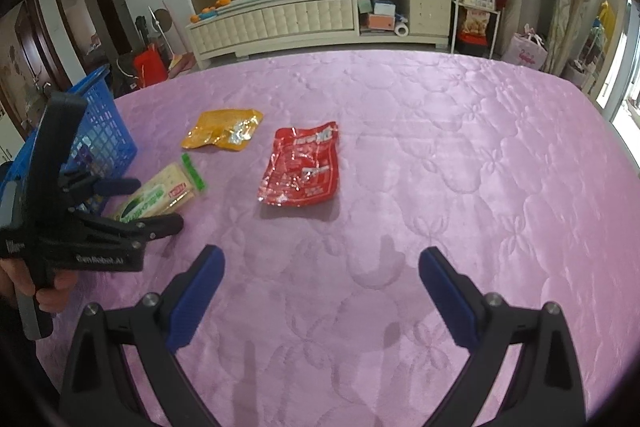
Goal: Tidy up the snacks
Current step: 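Grasp the green-label cracker pack with the left tool while the right tool grasps the red packet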
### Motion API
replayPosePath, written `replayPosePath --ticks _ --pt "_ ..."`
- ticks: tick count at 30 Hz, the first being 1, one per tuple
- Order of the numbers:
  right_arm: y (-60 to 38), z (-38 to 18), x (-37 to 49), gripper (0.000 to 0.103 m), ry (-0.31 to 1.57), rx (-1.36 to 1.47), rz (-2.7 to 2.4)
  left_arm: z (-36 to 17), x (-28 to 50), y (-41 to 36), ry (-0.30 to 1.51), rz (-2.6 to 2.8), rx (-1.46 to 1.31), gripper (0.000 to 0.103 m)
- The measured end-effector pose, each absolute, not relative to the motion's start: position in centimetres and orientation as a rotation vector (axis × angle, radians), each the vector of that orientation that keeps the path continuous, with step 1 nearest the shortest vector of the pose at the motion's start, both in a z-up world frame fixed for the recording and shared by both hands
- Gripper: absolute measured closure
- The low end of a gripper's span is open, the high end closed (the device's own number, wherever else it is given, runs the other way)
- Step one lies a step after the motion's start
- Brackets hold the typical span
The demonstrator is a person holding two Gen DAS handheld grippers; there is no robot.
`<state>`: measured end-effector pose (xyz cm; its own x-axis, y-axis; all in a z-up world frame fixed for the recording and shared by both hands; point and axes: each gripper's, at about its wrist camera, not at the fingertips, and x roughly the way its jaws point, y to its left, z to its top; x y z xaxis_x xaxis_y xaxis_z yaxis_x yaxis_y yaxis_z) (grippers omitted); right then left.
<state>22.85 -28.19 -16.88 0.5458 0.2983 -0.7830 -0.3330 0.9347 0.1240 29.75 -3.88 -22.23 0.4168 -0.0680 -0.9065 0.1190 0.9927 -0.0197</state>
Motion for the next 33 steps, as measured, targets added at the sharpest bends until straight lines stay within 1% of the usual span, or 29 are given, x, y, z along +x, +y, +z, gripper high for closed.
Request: replayPosePath --ticks 2,3,4,5,6,7,12,20,25,32,33 --pt "-28.6 -16.7 22.8 0.004 0.918 -0.038 0.363 -22.3 29.2 -4.5 1.137 -0.141 0.070 0.017" --pt "-28.7 -16.6 22.8 0.004 0.918 -0.033 0.361 -22.3 28.7 -5.0 1.134 -0.166 0.088 0.021" --pt "-28.9 -16.4 22.9 0.004 0.922 -0.031 0.361 -22.2 28.4 -5.4 1.125 -0.183 0.102 0.032" --pt "-28.9 -16.4 22.9 0.004 0.924 -0.034 0.360 -22.0 28.1 -5.6 1.122 -0.198 0.101 0.037" --pt "-28.9 -16.4 23.0 0.004 0.925 -0.037 0.359 -21.9 27.9 -5.9 1.124 -0.208 0.105 0.046" --pt "-28.9 -16.2 23.1 0.004 0.929 -0.040 0.361 -22.0 27.8 -6.1 1.126 -0.212 0.107 0.050" --pt "-27.9 -16.1 24.1 0.004 0.973 -0.056 0.369 -21.9 27.3 -6.2 1.116 -0.179 0.091 0.051" --pt "-25.5 -16.7 26.8 0.004 1.045 -0.098 0.391 -19.7 25.4 -7.2 1.004 -0.129 0.084 0.050" --pt "-24.0 -17.7 29.3 0.004 1.085 -0.103 0.395 -19.9 27.6 -5.9 0.985 -0.069 0.078 0.050" --pt "-21.7 -19.1 31.9 0.004 1.085 -0.159 0.397 -19.7 29.3 -5.6 0.970 -0.049 0.085 0.050" --pt "-21.7 -19.2 32.1 0.006 1.075 -0.160 0.400 -19.8 29.6 -5.6 0.967 -0.041 0.094 0.050"
